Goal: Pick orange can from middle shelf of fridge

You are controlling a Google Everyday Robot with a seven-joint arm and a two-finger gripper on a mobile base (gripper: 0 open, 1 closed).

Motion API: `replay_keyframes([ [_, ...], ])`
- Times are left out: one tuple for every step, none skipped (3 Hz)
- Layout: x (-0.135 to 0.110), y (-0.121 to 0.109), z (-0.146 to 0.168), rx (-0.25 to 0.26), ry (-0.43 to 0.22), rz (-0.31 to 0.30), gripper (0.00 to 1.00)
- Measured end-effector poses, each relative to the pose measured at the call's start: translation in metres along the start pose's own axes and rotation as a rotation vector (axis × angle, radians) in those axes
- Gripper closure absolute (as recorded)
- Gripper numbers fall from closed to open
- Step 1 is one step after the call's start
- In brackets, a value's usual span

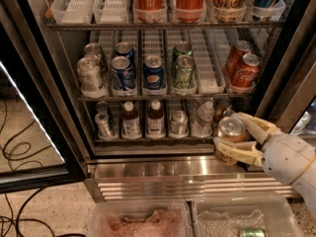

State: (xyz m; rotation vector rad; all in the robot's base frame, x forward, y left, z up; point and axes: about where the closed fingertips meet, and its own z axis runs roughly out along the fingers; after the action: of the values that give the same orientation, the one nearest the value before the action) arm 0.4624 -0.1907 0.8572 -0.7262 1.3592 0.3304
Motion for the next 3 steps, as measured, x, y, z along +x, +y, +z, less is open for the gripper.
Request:
replay_keyframes([
  [-0.008, 0.009, 0.001, -0.037, -0.030, 0.009, 1.00],
  [-0.008, 0.009, 0.001, -0.037, -0.030, 0.009, 1.00],
  [-0.010, 0.023, 0.005, -0.105, -0.023, 0.007, 1.00],
])
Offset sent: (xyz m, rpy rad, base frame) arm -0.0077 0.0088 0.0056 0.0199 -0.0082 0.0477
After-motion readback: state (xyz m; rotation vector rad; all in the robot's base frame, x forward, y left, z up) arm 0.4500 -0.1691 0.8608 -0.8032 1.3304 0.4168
